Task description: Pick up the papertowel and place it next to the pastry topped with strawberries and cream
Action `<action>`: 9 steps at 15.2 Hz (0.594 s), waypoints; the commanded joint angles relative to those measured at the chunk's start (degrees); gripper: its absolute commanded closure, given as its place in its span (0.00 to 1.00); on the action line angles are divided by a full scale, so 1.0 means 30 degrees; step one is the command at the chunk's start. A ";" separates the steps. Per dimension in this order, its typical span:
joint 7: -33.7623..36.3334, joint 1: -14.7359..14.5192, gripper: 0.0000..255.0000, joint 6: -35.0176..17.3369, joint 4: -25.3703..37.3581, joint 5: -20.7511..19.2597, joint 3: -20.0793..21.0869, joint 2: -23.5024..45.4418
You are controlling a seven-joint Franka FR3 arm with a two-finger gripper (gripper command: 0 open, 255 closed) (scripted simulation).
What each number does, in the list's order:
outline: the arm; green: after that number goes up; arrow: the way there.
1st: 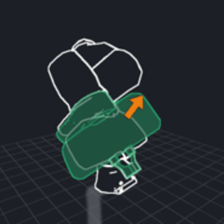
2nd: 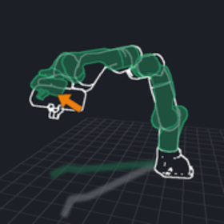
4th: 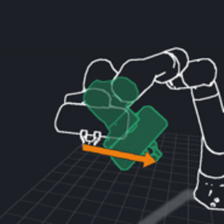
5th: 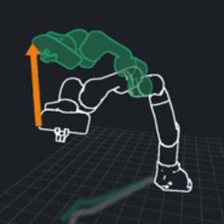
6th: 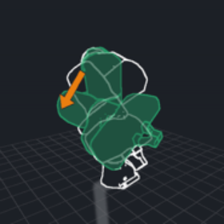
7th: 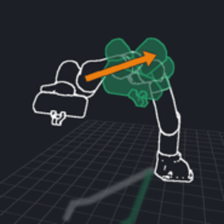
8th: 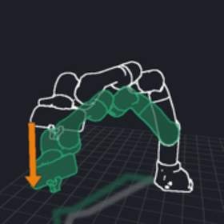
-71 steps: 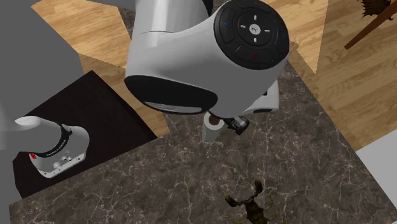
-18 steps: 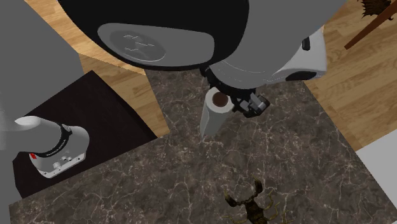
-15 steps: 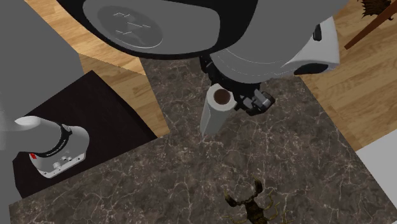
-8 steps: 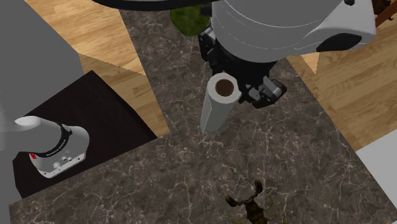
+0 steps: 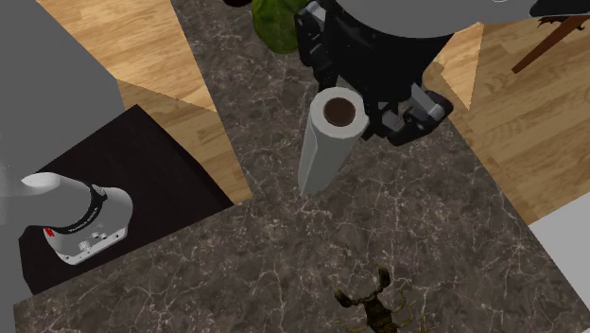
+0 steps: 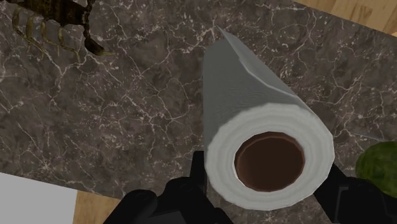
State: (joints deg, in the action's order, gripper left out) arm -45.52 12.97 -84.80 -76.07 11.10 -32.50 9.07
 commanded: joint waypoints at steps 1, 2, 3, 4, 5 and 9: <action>-0.0028 0.0157 1.00 0.0705 0.0932 0.0178 -0.0046 0.0286; -0.0044 0.0250 1.00 0.1044 0.1414 0.0285 -0.0068 0.0458; -0.0062 0.0353 1.00 0.1391 0.1915 0.0402 -0.0091 0.0642; -0.0080 0.0466 1.00 0.1747 0.2437 0.0528 -0.0114 0.0838; -0.0100 0.0591 1.00 0.2114 0.2981 0.0665 -0.0138 0.1049; 0.0898 -0.0266 1.00 0.1953 0.2368 0.0217 0.0180 0.0366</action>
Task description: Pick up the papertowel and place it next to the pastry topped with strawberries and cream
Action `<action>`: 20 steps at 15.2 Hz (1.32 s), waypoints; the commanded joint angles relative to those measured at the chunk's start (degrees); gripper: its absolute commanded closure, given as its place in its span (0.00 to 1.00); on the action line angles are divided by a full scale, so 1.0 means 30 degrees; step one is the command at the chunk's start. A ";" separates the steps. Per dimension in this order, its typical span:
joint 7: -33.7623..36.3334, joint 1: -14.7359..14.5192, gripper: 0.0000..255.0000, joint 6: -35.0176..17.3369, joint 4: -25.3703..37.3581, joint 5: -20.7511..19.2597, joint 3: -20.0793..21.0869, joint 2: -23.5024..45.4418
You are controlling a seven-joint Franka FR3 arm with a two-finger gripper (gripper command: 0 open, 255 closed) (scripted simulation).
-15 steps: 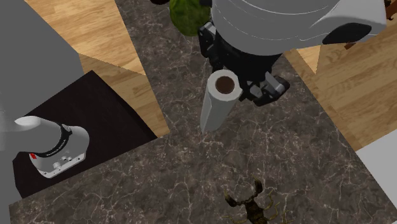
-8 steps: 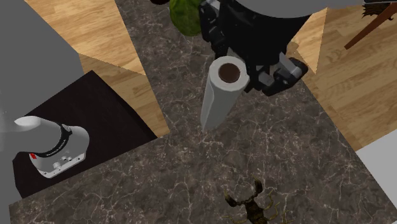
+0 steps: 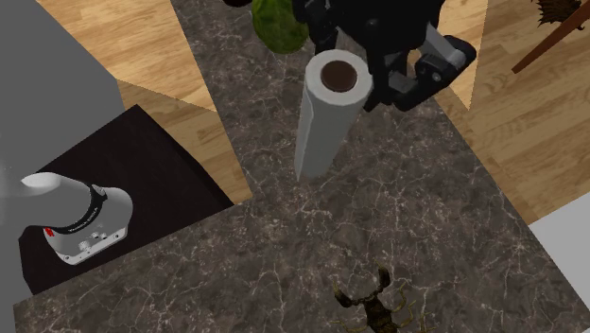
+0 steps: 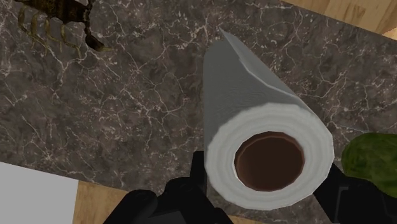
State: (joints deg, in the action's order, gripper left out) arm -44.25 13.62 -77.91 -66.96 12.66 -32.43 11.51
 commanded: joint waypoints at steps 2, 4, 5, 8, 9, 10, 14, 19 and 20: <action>0.1520 -0.1414 1.00 -0.1055 -0.2023 -0.0887 0.0571 -0.1361; 0.2565 -0.2193 1.00 -0.1677 -0.3172 -0.1366 0.1043 -0.2122; 0.3081 -0.2544 1.00 -0.1961 -0.3681 -0.1568 0.1286 -0.2450; 0.4595 -0.3471 1.00 -0.2732 -0.4980 -0.2044 0.2036 -0.3241; 0.5087 -0.3750 1.00 -0.2966 -0.5345 -0.2165 0.2286 -0.3445; 0.5572 -0.4023 1.00 -0.3190 -0.5678 -0.2270 0.2529 -0.3621; 0.7444 -0.5011 1.00 -0.4007 -0.6719 -0.2553 0.3501 -0.4060; 0.9641 -0.6115 1.00 -0.4880 -0.7411 -0.2690 0.4661 -0.4071; 1.0064 -0.6331 1.00 -0.5036 -0.7472 -0.2698 0.4878 -0.4008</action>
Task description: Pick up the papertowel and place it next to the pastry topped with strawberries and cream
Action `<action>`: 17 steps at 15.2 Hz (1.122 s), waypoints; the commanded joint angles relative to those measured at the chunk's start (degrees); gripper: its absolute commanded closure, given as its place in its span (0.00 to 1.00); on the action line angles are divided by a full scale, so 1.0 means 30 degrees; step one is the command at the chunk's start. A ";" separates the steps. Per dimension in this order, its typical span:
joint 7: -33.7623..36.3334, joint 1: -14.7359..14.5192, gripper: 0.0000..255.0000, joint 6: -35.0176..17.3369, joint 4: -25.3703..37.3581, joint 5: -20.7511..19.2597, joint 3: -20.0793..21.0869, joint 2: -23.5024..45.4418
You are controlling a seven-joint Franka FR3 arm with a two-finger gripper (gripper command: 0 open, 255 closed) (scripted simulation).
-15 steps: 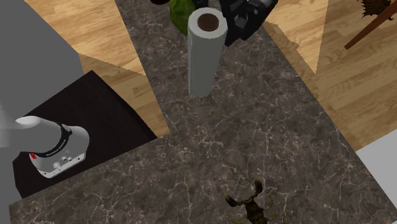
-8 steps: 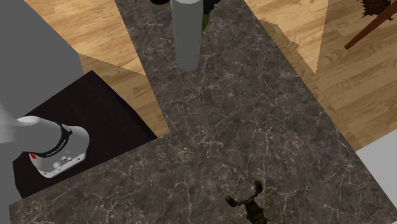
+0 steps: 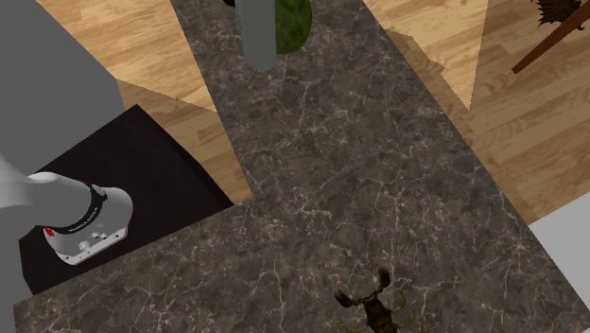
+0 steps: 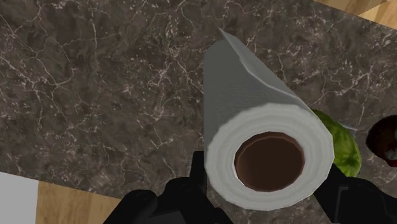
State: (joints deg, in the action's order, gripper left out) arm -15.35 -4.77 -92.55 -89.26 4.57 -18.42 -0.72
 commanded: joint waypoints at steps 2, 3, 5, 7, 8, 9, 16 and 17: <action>0.1259 -0.0618 1.00 -0.0450 -0.0085 -0.0008 0.0636 0.0260; 0.1666 -0.0824 1.00 -0.0588 -0.0070 -0.0005 0.0844 0.0385; 0.2464 -0.1234 1.00 -0.0843 0.0036 0.0008 0.1246 0.0694; 0.3242 -0.1640 1.00 -0.1069 0.0245 0.0026 0.1630 0.1081; 0.3625 -0.1839 1.00 -0.1170 0.0389 0.0035 0.1816 0.1303; 0.4003 -0.2039 1.00 -0.1262 0.0560 0.0045 0.1996 0.1544; 0.6528 -0.3418 1.00 -0.1623 0.2557 0.0090 0.3115 0.3760; 0.6871 -0.3612 1.00 -0.1624 0.2969 0.0091 0.3253 0.4155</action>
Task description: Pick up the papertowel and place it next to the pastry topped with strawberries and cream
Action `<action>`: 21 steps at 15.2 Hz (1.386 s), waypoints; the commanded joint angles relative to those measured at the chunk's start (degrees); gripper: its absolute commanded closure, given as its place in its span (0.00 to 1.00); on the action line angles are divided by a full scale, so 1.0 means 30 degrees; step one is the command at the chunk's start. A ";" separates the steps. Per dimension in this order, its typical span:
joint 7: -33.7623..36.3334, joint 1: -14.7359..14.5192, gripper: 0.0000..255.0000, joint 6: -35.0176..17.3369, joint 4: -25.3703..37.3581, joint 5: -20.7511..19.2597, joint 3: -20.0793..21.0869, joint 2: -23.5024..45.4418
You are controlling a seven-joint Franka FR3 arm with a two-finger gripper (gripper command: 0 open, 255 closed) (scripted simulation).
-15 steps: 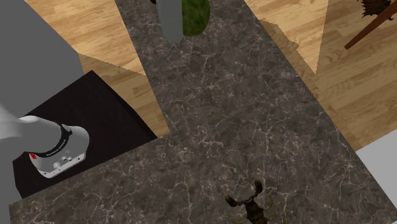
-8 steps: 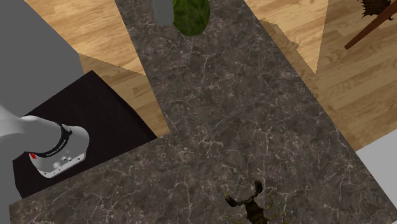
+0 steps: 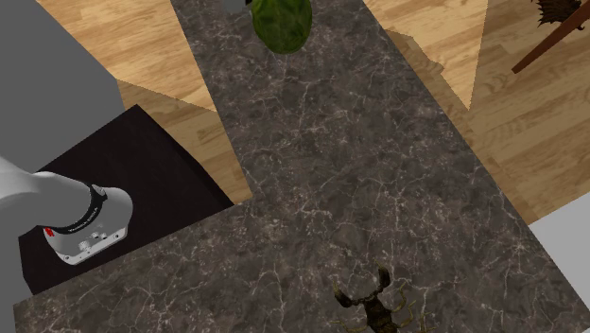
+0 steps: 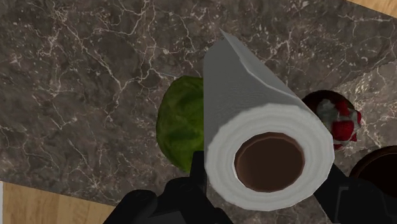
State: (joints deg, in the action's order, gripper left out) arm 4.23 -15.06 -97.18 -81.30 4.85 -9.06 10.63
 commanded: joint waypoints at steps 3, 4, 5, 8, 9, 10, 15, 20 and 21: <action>0.1351 -0.0762 1.00 0.0014 0.1780 -0.0007 0.0512 0.1687; 0.1678 -0.0948 1.00 0.0084 0.2353 -0.0013 0.0632 0.2174; 0.2001 -0.1137 1.00 0.0176 0.2976 -0.0019 0.0742 0.2688; 0.2403 -0.1402 1.00 0.0032 0.3481 -0.0033 0.0870 0.3318; 0.2392 -0.1417 1.00 -0.0267 0.3103 -0.0040 0.0872 0.3239; 0.2381 -0.1432 1.00 -0.0561 0.2738 -0.0045 0.0873 0.3169; 0.2325 -0.1491 1.00 -0.1969 0.1085 -0.0058 0.0882 0.2923; 0.2264 -0.1531 1.00 -0.3295 -0.0336 -0.0048 0.0894 0.2831; 0.2251 -0.1538 1.00 -0.3553 -0.0596 -0.0043 0.0896 0.2828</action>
State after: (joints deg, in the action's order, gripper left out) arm 10.95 -19.60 -107.01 -82.25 4.72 -6.40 19.17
